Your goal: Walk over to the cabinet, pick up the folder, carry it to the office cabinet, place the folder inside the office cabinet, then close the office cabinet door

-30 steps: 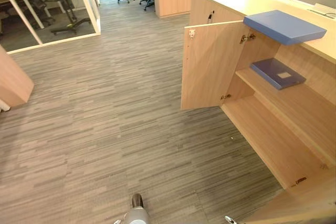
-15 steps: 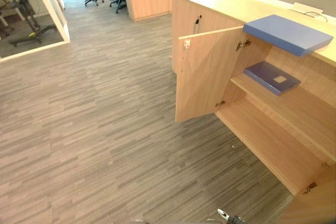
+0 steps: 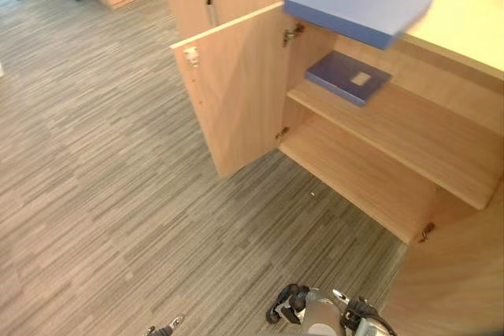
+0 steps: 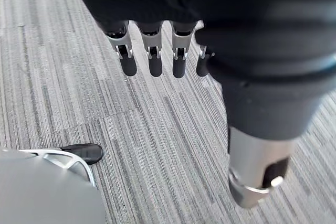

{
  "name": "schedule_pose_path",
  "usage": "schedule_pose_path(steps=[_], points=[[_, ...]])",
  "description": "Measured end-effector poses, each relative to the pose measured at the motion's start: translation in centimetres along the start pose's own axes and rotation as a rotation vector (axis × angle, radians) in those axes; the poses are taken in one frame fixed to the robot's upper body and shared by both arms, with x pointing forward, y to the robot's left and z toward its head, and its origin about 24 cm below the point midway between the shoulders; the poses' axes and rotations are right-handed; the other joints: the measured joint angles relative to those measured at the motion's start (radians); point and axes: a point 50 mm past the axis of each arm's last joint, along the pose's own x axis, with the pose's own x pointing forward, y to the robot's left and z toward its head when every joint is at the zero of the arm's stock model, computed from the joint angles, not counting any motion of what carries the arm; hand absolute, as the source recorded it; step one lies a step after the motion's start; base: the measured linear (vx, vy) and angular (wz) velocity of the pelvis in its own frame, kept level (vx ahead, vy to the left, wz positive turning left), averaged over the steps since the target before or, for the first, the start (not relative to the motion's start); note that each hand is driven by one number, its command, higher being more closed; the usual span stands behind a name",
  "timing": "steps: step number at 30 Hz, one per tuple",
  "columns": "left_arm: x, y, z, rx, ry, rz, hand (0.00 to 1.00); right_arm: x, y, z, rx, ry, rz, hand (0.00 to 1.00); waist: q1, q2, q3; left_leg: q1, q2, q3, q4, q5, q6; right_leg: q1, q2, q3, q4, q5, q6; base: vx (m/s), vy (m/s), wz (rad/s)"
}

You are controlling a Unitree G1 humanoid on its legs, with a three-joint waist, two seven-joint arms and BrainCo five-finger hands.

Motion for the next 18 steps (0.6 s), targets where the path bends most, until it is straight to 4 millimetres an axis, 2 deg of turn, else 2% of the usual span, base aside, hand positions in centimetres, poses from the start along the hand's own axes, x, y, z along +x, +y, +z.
schedule_pose_path(steps=[1,2,3,4,5,7,8,11,13,14,15,16,17,18], points=[[0.1,-0.3,0.3,0.018,0.003,-0.008,0.0,0.0,-0.7,-0.7,-0.002,0.017,-0.017,0.0,-0.004,0.016,-0.008,-0.029,0.042,0.013,0.099,-0.074,0.011,0.01,0.005,-0.012,0.015,-0.053,-0.002,0.19,-0.19,-0.38],[0.0,-0.4,-0.3,0.021,0.024,-0.012,0.0,-0.1,-1.7,-1.3,-0.003,0.031,-0.039,0.0,-0.005,0.03,-0.03,-0.055,0.08,0.036,0.202,-0.147,0.087,0.024,-0.005,-0.022,0.055,-0.106,-0.028,0.34,-0.189,-0.59],[0.0,-0.4,-0.1,0.025,0.018,-0.016,0.0,-0.1,-2.2,-1.7,-0.012,0.043,-0.05,0.0,-0.001,0.029,-0.022,-0.079,0.126,0.049,0.379,-0.175,0.12,0.051,0.02,-0.009,0.047,-0.1,-0.008,0.42,-0.165,-0.75],[0.2,-0.3,0.5,0.034,0.0,-0.022,0.0,-0.1,-2.1,-2.0,-0.013,0.058,-0.049,0.0,0.007,0.043,-0.022,-0.183,0.221,-0.001,0.657,-0.135,0.097,0.072,0.078,0.01,0.002,-0.096,-0.014,0.38,-0.115,-0.77],[0.2,-0.4,0.7,0.039,-0.01,-0.027,0.0,-0.1,-2.1,-1.9,-0.011,0.058,-0.05,0.0,0.012,0.043,-0.022,-0.234,0.246,-0.043,0.771,-0.128,0.082,0.084,0.109,0.025,-0.029,-0.089,-0.022,0.27,-0.098,-0.71],[0.3,-0.3,1.3,0.045,-0.032,-0.033,0.0,-0.1,-1.6,-1.4,-0.017,0.043,-0.04,0.0,0.014,0.039,-0.007,-0.332,0.25,-0.126,0.942,-0.133,0.073,0.143,0.17,0.074,-0.123,-0.063,-0.031,0.26,-0.024,-0.87],[0.3,-0.3,1.4,0.043,-0.038,-0.034,0.0,0.0,-1.4,-1.2,-0.025,0.038,-0.033,0.0,0.015,0.033,0.002,-0.363,0.239,-0.142,0.959,-0.133,0.073,0.176,0.197,0.106,-0.173,-0.047,-0.03,0.29,0.01,-1.03],[0.2,-0.2,1.4,0.035,-0.051,-0.043,0.0,0.0,-1.0,-1.0,-0.023,0.035,-0.027,0.0,0.028,0.032,0.002,-0.467,0.175,-0.201,0.834,-0.133,0.073,0.265,0.249,0.227,-0.319,0.017,0.0,0.26,0.075,-1.21],[0.0,-0.2,1.0,0.027,-0.053,-0.047,0.0,0.0,-0.8,-0.7,-0.024,0.026,-0.02,0.0,0.038,0.03,0.004,-0.519,0.116,-0.308,0.61,-0.116,0.046,0.305,0.254,0.309,-0.372,0.04,0.036,0.21,0.152,-1.28],[0.0,-0.2,0.8,0.026,-0.048,-0.046,0.0,0.0,-0.7,-0.8,-0.029,0.026,-0.018,0.0,0.039,0.029,0.004,-0.524,0.089,-0.369,0.492,-0.092,0.02,0.317,0.253,0.34,-0.391,0.045,0.048,0.27,0.258,-1.22],[-0.1,-0.1,0.5,0.015,-0.042,-0.046,0.0,0.0,-0.6,-0.8,-0.029,0.024,-0.015,0.0,0.041,0.027,0.005,-0.522,0.061,-0.455,0.31,-0.039,-0.008,0.342,0.247,0.391,-0.411,0.043,0.075,0.23,0.224,-0.98],[-0.1,-0.1,0.5,0.011,-0.042,-0.045,0.0,0.0,-0.5,-0.8,-0.031,0.024,-0.013,0.0,0.042,0.025,0.005,-0.522,0.056,-0.469,0.285,-0.02,-0.012,0.346,0.244,0.404,-0.412,0.041,0.081,0.28,0.259,-1.1],[-0.1,0.1,0.3,0.003,-0.038,-0.043,0.0,-0.1,-0.3,-1.1,-0.032,0.029,-0.007,0.0,0.047,0.016,0.002,-0.505,0.038,-0.493,0.23,0.056,-0.016,0.36,0.227,0.445,-0.416,0.039,0.103,0.31,0.248,-0.92],[-0.1,0.2,0.2,0.001,-0.033,-0.04,0.0,-0.2,-0.1,-1.6,-0.029,0.041,-0.001,0.0,0.048,0.005,-0.005,-0.464,0.016,-0.501,0.19,0.164,-0.023,0.38,0.211,0.479,-0.429,0.04,0.131,0.41,0.32,-0.96]])
